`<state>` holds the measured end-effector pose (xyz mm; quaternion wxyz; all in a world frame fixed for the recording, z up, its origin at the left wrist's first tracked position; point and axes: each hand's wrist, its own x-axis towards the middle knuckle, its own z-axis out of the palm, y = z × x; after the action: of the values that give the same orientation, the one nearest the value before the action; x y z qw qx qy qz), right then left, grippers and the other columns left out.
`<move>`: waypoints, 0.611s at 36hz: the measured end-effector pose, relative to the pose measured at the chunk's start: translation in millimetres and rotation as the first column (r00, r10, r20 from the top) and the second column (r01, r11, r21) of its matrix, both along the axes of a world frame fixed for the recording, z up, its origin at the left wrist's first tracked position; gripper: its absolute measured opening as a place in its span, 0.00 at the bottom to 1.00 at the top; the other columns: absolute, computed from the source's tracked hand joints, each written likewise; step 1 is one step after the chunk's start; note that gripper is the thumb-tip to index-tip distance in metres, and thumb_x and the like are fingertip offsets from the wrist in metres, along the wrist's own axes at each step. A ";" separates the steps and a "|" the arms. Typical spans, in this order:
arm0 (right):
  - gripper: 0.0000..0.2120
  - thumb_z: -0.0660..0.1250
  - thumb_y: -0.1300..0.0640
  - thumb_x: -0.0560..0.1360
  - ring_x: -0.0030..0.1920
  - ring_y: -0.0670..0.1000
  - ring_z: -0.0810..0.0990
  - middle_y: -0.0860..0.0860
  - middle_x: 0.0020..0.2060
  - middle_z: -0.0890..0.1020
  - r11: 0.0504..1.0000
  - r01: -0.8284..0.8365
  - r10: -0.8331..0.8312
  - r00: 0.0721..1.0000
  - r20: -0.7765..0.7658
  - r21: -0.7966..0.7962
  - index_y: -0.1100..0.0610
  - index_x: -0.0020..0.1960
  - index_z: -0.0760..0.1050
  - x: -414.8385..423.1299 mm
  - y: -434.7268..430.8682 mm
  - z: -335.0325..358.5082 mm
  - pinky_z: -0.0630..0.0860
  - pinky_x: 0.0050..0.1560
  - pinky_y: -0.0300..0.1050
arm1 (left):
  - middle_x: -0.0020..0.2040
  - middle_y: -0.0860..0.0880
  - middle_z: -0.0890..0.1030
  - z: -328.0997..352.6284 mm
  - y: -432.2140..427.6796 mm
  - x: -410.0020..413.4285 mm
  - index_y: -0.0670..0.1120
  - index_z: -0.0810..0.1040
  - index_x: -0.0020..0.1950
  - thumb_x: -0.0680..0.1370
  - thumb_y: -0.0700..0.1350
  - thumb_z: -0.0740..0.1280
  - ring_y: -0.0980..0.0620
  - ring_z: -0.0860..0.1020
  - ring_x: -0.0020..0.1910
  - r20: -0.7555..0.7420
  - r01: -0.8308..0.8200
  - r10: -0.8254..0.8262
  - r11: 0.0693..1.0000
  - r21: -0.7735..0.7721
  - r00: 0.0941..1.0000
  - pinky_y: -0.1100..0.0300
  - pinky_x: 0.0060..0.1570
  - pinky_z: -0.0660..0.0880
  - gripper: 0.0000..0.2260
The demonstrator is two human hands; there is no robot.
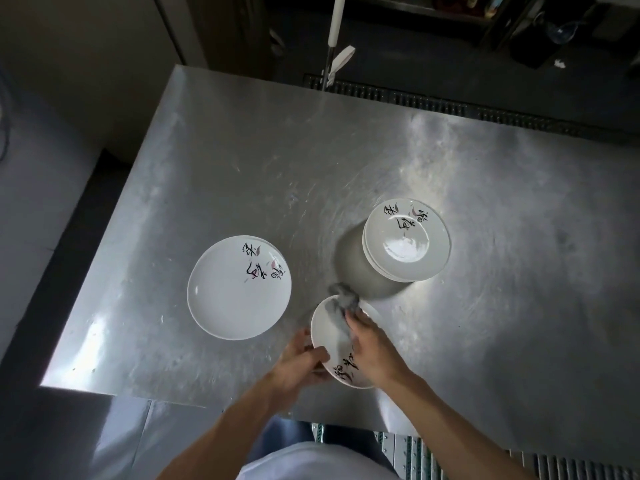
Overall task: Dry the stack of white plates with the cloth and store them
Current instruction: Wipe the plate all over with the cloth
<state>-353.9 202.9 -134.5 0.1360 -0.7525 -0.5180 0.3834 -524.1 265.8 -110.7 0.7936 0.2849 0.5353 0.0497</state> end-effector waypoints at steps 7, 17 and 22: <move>0.31 0.61 0.72 0.76 0.74 0.52 0.69 0.50 0.76 0.68 0.989 -0.124 0.131 0.987 -0.092 0.074 0.54 0.77 0.68 0.5 -2.4 2.6 0.67 0.74 0.48 | 0.48 0.42 0.83 6.7 3.6 -4.9 0.42 0.79 0.61 0.65 0.36 0.67 0.46 0.80 0.46 0.050 0.142 -0.140 0.989 -0.051 0.989 0.54 0.44 0.77 0.24; 0.29 0.63 0.65 0.79 0.77 0.51 0.63 0.48 0.77 0.66 0.998 -0.009 0.009 1.000 -0.004 -0.068 0.52 0.79 0.63 6.4 5.7 8.2 0.59 0.77 0.43 | 0.56 0.36 0.83 12.4 -6.4 12.4 0.40 0.74 0.64 0.74 0.23 0.61 0.36 0.83 0.51 -0.035 -0.163 0.160 0.983 -0.086 0.986 0.38 0.50 0.83 0.22; 0.26 0.60 0.65 0.81 0.73 0.51 0.71 0.50 0.76 0.68 0.998 -0.048 0.044 0.992 -0.119 -0.032 0.53 0.78 0.65 1.4 -1.4 20.5 0.68 0.71 0.42 | 0.47 0.41 0.84 17.3 -12.3 16.4 0.43 0.71 0.59 0.68 0.40 0.71 0.42 0.85 0.42 -0.021 -0.181 0.180 0.981 -0.067 0.983 0.50 0.38 0.81 0.21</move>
<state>-352.5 201.5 -114.0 0.1442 -0.7186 -0.5195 0.4393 -507.7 253.4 -93.4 0.7912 0.2081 0.5662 0.1009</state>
